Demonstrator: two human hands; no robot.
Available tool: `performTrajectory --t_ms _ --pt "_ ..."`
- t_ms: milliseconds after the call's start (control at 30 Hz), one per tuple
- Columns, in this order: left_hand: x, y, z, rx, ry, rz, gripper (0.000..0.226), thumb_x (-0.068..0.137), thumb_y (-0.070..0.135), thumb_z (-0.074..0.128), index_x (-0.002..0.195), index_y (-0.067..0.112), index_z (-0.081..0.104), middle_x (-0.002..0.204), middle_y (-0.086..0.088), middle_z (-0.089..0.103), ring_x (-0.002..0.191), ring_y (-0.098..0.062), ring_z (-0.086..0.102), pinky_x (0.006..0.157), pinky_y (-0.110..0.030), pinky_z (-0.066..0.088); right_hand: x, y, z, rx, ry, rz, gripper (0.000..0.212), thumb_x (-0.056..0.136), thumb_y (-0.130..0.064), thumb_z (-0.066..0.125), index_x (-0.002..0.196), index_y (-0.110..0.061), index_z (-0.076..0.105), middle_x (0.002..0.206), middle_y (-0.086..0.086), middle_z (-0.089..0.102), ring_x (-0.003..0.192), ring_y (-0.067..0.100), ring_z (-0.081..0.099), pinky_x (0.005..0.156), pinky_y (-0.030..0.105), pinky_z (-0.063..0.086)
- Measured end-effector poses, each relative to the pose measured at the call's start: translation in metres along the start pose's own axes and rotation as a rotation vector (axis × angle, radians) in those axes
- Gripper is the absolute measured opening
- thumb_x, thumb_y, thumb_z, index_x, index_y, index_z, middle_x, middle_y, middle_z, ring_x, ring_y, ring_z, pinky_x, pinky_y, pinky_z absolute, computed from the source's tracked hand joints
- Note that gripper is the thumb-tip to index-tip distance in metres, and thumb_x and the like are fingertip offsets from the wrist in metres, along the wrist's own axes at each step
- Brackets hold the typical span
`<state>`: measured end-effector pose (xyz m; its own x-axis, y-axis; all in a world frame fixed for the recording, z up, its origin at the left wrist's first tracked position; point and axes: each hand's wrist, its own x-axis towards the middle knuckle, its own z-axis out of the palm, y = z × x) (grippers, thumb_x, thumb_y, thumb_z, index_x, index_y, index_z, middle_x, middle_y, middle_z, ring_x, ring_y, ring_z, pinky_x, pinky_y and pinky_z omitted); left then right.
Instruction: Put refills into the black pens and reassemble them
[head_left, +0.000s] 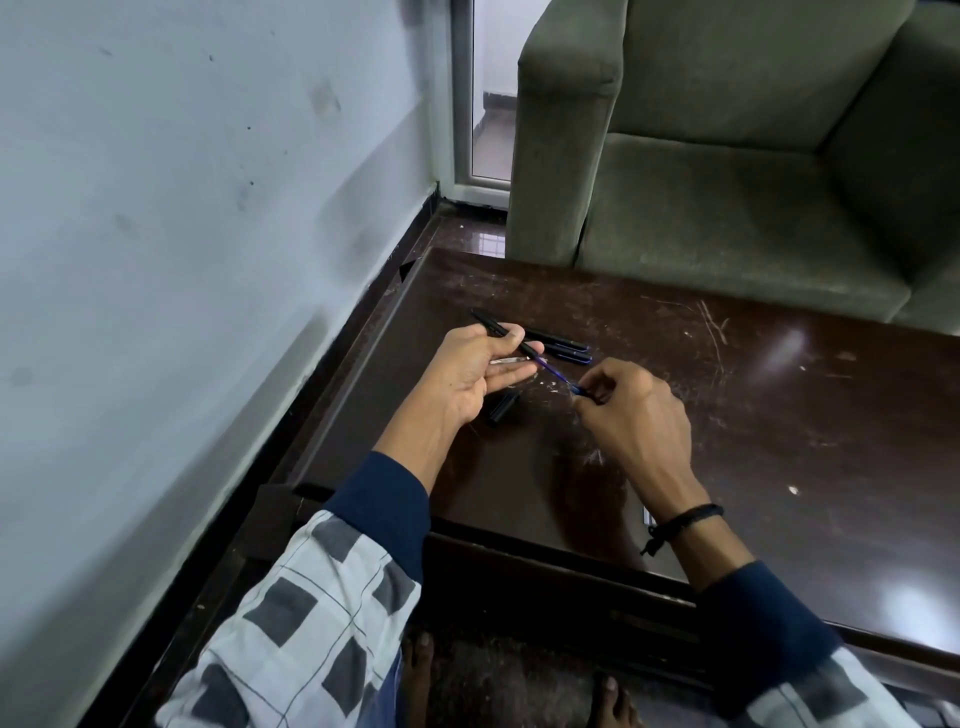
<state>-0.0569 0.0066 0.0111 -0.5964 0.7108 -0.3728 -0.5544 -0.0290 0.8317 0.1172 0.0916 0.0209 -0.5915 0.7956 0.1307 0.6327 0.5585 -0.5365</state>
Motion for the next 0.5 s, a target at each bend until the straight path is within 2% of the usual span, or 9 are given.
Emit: performTrajectory --t_ms 500 --pt "-0.012 -0.005 0.015 0.024 -0.094 -0.067 0.018 0.095 0.002 0.067 0.114 0.000 0.064 0.098 -0.022 0.078 0.091 -0.030 0.078 0.069 -0.033 0.064 -0.002 -0.003 0.006 0.045 0.031 -0.068 0.017 0.092 -0.029 0.073 0.109 -0.027 0.073 0.106 -0.004 0.072 0.092 0.022 0.068 0.067 0.030 0.041"
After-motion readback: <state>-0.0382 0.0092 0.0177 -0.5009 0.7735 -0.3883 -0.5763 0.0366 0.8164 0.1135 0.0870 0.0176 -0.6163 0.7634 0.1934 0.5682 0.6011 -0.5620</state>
